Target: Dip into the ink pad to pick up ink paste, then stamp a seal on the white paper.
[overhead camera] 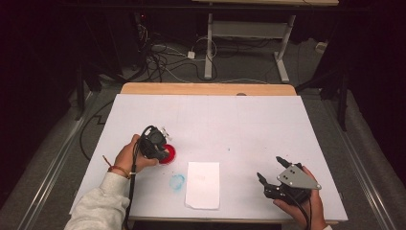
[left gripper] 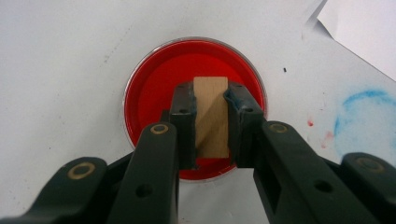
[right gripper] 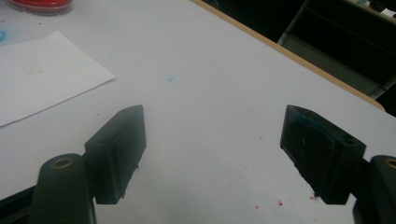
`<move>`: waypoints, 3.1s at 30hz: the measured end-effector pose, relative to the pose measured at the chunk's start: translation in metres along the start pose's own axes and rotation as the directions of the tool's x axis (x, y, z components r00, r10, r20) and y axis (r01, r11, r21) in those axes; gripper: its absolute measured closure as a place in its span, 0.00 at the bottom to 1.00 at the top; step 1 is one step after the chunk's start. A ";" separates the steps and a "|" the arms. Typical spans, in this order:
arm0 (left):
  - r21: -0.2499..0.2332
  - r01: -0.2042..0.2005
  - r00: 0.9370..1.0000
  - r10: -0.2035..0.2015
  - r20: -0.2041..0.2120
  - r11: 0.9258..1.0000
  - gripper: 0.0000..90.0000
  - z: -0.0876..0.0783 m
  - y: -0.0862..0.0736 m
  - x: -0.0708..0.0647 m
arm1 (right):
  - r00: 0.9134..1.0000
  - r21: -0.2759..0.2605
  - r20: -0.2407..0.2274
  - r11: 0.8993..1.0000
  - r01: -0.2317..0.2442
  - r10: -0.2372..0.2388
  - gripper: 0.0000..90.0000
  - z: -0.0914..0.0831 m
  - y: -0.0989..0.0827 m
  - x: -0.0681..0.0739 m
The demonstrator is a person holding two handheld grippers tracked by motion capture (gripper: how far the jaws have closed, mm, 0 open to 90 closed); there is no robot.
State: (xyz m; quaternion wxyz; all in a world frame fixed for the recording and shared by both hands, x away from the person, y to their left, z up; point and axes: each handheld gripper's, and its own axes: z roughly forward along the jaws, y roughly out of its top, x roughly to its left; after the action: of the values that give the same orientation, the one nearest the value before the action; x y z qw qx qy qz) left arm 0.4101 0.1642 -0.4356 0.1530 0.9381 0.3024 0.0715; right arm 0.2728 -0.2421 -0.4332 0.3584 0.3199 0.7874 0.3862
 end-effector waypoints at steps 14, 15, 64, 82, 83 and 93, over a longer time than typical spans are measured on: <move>-0.005 0.003 1.000 -0.003 0.001 1.000 0.82 0.000 -0.001 0.000 | 1.000 0.001 0.002 1.000 0.001 -0.001 0.25 0.000 0.000 0.000; -0.004 0.001 1.000 -0.001 0.001 1.000 0.82 0.000 -0.001 0.000 | 1.000 0.000 0.002 1.000 0.000 0.000 0.25 0.000 0.000 -0.001; -0.259 -0.206 0.977 0.214 0.002 0.944 0.82 -0.081 0.013 -0.076 | 1.000 -0.003 0.017 1.000 0.002 -0.002 0.26 0.001 0.001 -0.003; -0.195 -0.332 0.931 0.353 0.088 0.923 0.82 -0.048 0.033 -0.116 | 1.000 0.010 0.003 1.000 0.005 -0.005 0.26 0.003 0.000 -0.002; -0.190 -0.340 0.928 0.361 0.088 0.921 0.82 -0.046 0.033 -0.118 | 1.000 0.011 0.003 1.000 0.004 -0.004 0.26 0.003 0.000 -0.002; -0.136 -0.372 0.912 0.389 0.131 0.918 0.82 -0.019 0.040 -0.130 | 1.000 0.026 -0.001 1.000 0.015 -0.015 0.26 0.005 -0.001 -0.001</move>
State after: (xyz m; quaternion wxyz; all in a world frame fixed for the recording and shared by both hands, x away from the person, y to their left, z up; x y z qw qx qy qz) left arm 0.3229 0.0612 -0.4097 0.2098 0.9720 0.0966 0.0427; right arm 0.2768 -0.2414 -0.4357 0.3566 0.3183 0.7951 0.3732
